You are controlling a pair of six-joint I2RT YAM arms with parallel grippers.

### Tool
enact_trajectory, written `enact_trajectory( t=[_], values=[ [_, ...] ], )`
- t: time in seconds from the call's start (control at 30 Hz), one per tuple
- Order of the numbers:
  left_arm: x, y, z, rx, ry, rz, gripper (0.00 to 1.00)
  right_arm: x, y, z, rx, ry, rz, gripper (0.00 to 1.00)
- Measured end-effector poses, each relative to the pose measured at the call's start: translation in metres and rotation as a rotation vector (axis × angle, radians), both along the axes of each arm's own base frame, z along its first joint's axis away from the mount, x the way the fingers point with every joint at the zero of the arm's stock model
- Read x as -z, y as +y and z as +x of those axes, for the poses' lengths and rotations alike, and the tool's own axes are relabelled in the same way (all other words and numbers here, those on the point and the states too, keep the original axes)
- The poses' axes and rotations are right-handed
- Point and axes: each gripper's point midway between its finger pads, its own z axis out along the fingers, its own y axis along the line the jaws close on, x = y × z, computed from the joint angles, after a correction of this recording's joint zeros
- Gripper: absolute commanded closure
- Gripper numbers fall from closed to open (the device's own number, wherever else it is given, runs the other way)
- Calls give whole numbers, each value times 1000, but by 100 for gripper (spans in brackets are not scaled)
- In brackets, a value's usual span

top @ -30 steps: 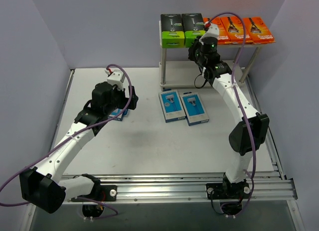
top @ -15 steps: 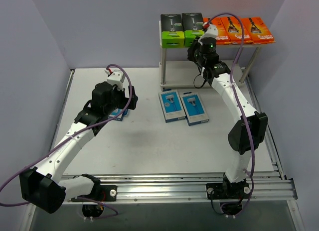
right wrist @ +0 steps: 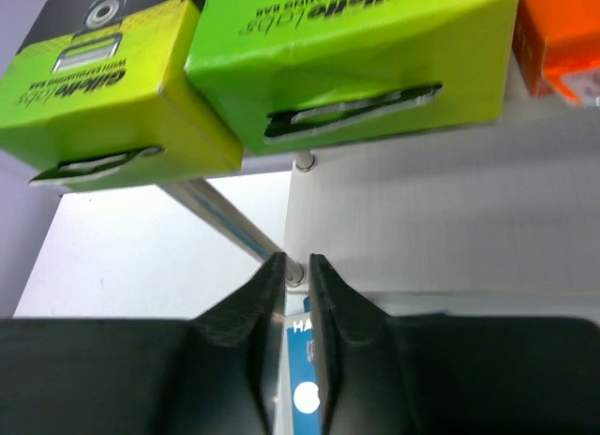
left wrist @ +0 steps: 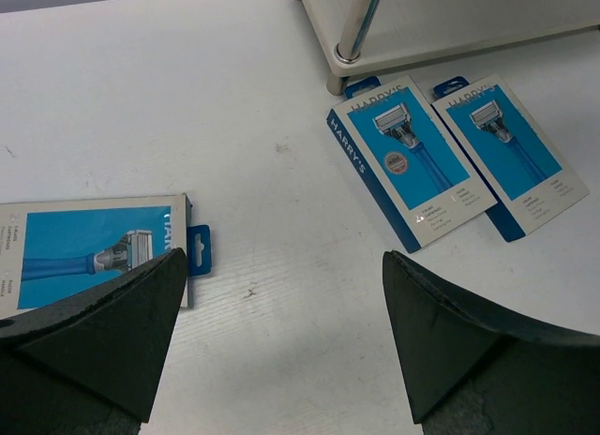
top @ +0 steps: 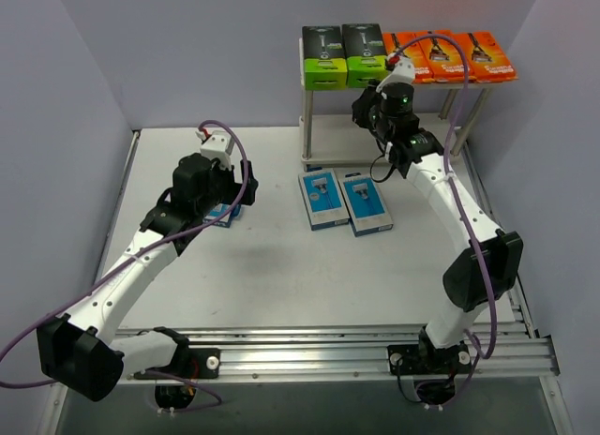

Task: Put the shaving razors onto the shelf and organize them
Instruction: Place the shaving razor onto shelf

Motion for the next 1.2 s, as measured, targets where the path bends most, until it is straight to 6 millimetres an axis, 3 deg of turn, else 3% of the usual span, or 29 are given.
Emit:
enact_trajectory(
  t=[0.1, 0.3, 0.43, 0.5, 0.6, 0.7, 0.77, 1.0, 1.2],
  values=[
    [0, 2, 1, -12, -1, 4, 6, 3, 4, -18, -17, 9, 3, 64],
    [2, 9, 3, -38, 6, 14, 6, 34, 8, -72, -47, 54, -10, 51],
    [3, 22, 7, -89, 5, 27, 6, 84, 6, -121, -66, 127, -2, 49],
    [4, 29, 10, -117, 5, 31, 6, 120, 1, -147, -67, 180, 11, 48],
    [4, 38, 12, -151, 7, 26, 6, 173, -13, -177, -45, 274, 15, 47],
    [4, 42, 13, -169, 9, 27, 6, 208, -25, -199, -20, 342, 12, 45],
    [5, 43, 14, -175, 9, 30, 6, 215, -30, -207, -5, 355, 22, 44],
    [8, 40, 9, -179, 17, 30, 6, 206, -39, -214, 47, 315, 144, 43],
    [18, 35, 2, -165, 68, 16, 6, 237, -41, -228, 105, 380, 275, 43]
  ],
)
